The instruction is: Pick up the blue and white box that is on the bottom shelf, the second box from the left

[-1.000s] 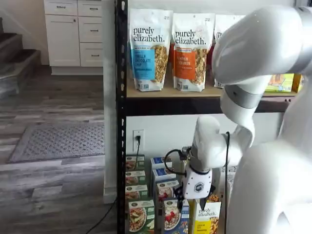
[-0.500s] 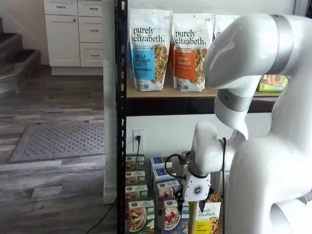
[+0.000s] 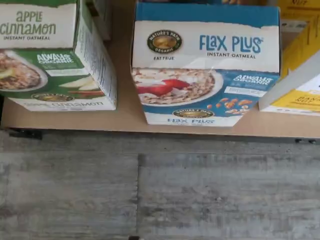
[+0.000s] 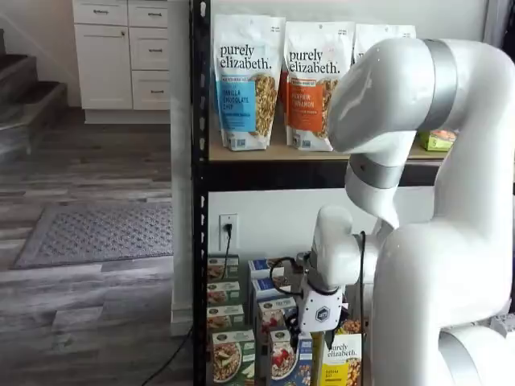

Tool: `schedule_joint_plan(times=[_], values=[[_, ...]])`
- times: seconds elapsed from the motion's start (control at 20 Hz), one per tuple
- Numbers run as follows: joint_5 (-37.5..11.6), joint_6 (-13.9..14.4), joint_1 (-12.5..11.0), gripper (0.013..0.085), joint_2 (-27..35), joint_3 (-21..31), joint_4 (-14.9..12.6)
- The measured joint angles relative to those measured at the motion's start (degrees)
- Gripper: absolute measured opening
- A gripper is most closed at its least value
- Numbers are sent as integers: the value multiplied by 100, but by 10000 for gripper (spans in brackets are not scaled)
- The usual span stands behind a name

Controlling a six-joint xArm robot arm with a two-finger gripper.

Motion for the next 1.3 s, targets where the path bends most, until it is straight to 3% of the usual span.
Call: schedule_joint_plan(times=[0.2,0.35,0.65,1.1,1.3], values=[[-63,-8,-14,850,286,-265,-8],[-71,200,-46,850,454,-439,-252],[-96,297,-71,850,752,-763,-376],[-107,100,-86,850,1095,-1149,-193],[-67,-86,-56,850,1197,-1280,24]])
